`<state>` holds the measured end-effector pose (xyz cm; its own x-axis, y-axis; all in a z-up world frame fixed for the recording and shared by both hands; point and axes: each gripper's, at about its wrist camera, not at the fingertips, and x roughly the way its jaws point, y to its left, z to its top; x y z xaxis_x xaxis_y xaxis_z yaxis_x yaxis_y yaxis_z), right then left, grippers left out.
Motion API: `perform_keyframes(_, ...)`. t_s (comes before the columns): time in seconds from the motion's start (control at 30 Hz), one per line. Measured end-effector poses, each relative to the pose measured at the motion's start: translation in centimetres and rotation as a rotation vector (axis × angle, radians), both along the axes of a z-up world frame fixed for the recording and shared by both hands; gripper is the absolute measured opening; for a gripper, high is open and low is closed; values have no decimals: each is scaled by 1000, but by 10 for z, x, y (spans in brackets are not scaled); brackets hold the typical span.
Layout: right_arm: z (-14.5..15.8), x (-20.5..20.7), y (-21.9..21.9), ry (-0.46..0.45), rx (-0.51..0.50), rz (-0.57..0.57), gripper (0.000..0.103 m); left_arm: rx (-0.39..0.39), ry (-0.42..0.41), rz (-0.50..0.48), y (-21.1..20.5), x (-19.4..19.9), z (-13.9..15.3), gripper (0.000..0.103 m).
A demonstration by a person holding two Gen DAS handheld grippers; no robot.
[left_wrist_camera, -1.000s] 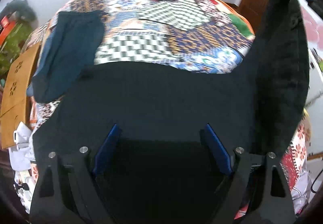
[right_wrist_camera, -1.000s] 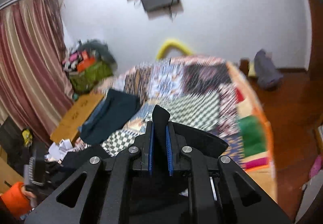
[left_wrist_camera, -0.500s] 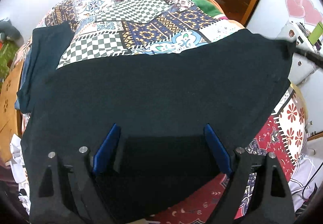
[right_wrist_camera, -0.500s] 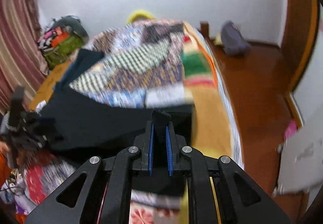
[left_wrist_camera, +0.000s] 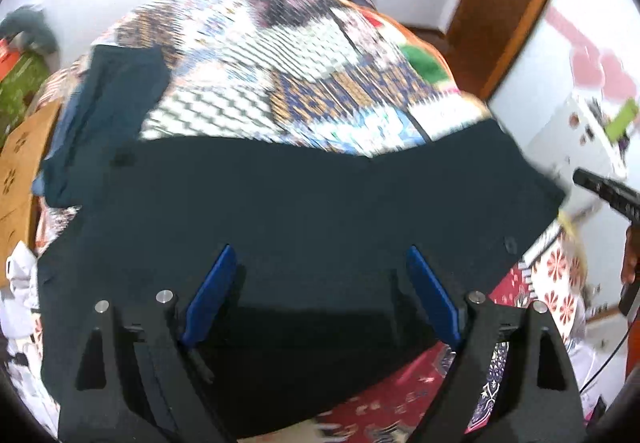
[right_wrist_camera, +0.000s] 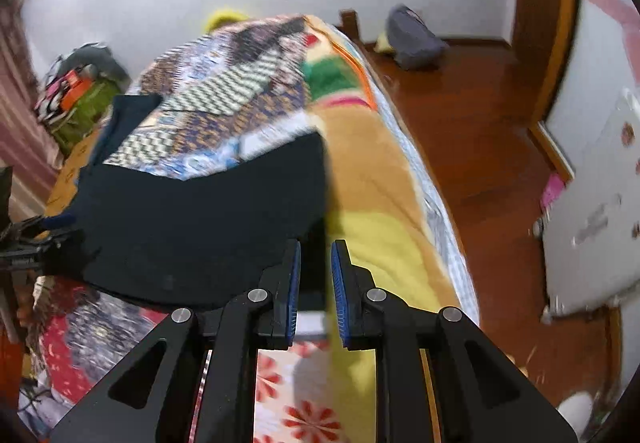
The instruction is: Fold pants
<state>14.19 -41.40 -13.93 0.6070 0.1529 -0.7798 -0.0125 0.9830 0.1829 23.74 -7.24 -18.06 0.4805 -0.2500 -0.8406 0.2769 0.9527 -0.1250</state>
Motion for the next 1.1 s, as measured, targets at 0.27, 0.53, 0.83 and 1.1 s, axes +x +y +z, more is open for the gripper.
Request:
perform_keyframes(0.27, 46, 26, 94, -187, 10, 219, 38, -6, -135, 207, 111, -3, 48, 89)
perform_keyframes(0.53, 49, 73, 196, -217, 46, 447, 41, -4, -101, 427, 245, 6, 37, 96)
perform_keyframes(0.83, 3, 142, 305, -75, 36, 643, 42, -100, 113, 601, 346, 35, -49, 96)
perform_keyframes(1.1, -45, 203, 388, 72, -5, 768, 42, -82, 230, 569, 352, 50, -112, 96)
